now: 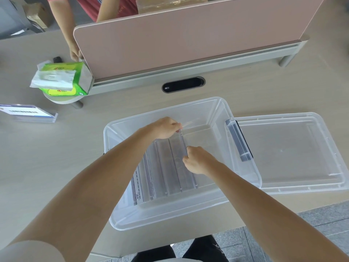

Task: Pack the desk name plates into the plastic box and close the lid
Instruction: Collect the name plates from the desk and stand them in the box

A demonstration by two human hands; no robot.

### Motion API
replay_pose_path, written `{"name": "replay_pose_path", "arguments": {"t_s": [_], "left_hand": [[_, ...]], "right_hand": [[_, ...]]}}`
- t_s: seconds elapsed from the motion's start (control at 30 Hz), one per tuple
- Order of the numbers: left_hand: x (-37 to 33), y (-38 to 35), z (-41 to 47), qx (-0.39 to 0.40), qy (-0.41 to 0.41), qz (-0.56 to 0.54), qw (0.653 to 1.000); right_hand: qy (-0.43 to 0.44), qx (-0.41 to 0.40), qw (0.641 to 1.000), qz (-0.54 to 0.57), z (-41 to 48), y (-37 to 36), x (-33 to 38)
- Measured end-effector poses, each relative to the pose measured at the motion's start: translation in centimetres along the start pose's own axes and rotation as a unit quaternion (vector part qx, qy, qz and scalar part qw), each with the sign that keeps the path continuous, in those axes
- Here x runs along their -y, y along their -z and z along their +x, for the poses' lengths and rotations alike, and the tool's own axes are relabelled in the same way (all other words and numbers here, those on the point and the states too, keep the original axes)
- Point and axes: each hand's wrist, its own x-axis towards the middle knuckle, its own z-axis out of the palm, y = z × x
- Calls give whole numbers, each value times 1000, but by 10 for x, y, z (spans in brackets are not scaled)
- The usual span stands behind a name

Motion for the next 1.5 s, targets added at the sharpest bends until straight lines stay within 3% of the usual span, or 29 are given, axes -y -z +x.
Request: {"name": "replay_pose_path", "arguments": {"t_s": [0.1,0.23,0.37,0.5,0.7,0.93,1.07,1.23,1.5], "left_hand": [[2,3,-2,-10,1,15,1000],[-1,16,-19,-31,-5,20,999],[-5,40,-55,-86,-6,0,996],[11,67,-103,-179,0,-108,978],[55,79,-177,-329,29,-201,922],[145,69,-264,-455,117,-221,854],[191,60,-308,-523,47,-333,783],[240,56,-358,-530,-14,-415,739],[312,58,-397,-538,-15,-487,688]], "right_hand": [[4,-1,1000,-27,0,9,1],[34,-71,995,-56,2,32,10],[107,-98,988,-58,-6,68,35],[206,-101,972,-52,-22,89,81],[343,-98,933,-38,-54,84,152],[422,-98,898,-74,-89,34,227],[424,-119,895,-70,-112,-13,268],[413,-147,894,-91,-149,-62,316],[408,-142,891,-140,-164,-94,372]]}}
